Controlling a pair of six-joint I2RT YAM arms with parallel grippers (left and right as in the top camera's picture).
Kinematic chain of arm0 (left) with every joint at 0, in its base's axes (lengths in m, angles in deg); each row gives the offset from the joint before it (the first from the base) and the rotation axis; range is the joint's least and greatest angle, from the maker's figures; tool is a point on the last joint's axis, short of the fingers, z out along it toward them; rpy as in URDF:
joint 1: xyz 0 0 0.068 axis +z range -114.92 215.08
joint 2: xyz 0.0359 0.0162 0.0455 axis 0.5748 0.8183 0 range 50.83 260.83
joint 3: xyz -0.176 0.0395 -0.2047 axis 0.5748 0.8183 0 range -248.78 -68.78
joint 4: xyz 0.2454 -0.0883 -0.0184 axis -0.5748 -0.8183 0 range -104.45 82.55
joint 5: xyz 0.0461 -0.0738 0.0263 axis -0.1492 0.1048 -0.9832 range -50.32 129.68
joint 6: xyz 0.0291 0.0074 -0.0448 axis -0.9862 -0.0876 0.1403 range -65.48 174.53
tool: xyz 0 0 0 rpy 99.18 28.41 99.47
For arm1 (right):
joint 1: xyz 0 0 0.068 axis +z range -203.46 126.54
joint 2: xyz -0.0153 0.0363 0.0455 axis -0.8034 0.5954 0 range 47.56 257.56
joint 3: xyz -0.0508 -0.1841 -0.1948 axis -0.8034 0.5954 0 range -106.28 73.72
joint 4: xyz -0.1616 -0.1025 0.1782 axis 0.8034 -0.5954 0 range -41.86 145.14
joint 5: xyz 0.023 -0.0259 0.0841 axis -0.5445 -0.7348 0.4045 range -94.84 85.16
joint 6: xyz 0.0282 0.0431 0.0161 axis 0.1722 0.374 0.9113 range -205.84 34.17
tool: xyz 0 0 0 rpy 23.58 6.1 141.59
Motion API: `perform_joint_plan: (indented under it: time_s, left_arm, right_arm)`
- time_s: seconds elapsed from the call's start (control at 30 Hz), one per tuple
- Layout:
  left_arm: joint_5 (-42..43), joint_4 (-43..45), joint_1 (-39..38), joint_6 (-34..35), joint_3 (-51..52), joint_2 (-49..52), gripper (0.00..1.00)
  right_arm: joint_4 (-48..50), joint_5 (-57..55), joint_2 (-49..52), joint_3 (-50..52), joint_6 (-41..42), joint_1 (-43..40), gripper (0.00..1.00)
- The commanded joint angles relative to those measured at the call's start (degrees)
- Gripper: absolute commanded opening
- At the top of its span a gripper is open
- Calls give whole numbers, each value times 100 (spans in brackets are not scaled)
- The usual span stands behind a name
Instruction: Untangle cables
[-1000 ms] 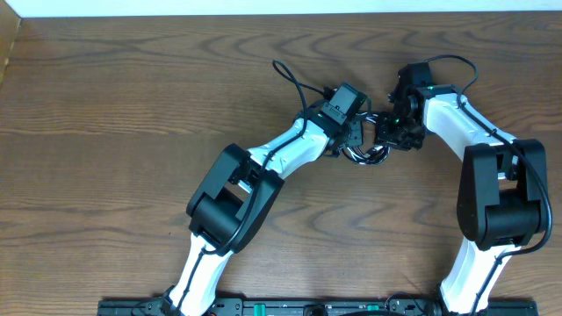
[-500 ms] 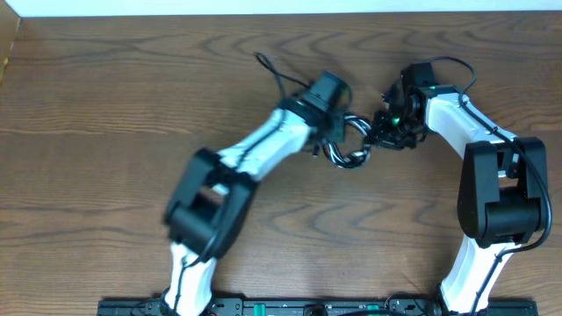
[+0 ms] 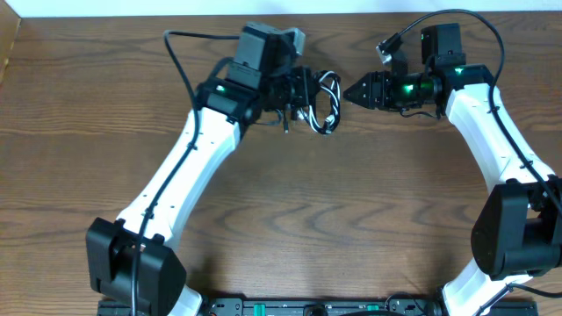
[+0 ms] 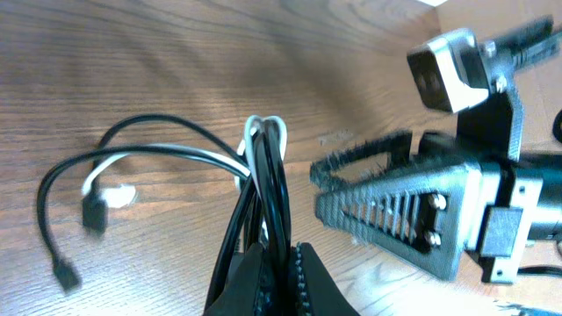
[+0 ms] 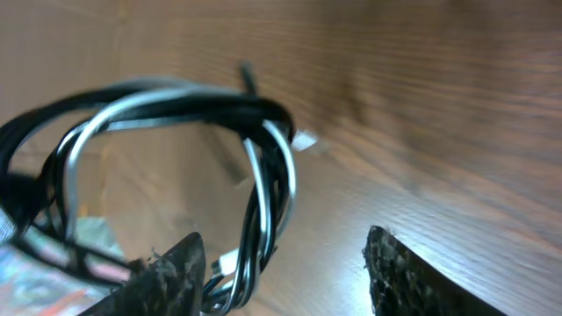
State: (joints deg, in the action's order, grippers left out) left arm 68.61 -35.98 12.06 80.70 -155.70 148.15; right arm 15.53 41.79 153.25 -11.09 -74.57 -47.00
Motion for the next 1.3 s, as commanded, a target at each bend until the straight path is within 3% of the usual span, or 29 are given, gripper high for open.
perform_joint_plan:
  time_s: [0.0, 0.13, 0.4, 0.53, 0.63, 0.73, 1.0, 1.13, 1.27]
  left_arm:
    - [651, 4, 313, 317, -24, 4, 8]
    - [822, -17, 437, 835, -24, 4, 7]
    - [1261, -13, 437, 1523, -24, 4, 7]
    - [1355, -11, 437, 1735, -24, 4, 7]
    - [1373, 35, 439, 1757, -24, 4, 7]
    - [1272, 22, 544, 1244, -22, 4, 8]
    - [-385, -828, 507, -706, -22, 4, 8]
    - [-459, -852, 431, -1711, -22, -22, 25]
    - [-455, -852, 424, -2271, -22, -247, 31]
  right_arm:
    - [-2, 492, -48, -96, -63, 26, 56]
    - [-9, -50, -46, -66, 70, 271, 56]
    - [168, -1268, -24, -63, 1252, 966, 54]
    - [168, -2243, 101, -61, 1952, 1165, 37]
    - [136, -2275, 208, -61, 1952, 1156, 5]
    - [-61, -2273, 205, -63, 1657, 1075, 1]
    - [-1716, -2481, 179, -525, 1655, 741, 1]
    - [-2970, -3014, 181, -1532, 1344, 680, 1]
    - [-3180, -2983, 184, -1764, 1263, 546, 1]
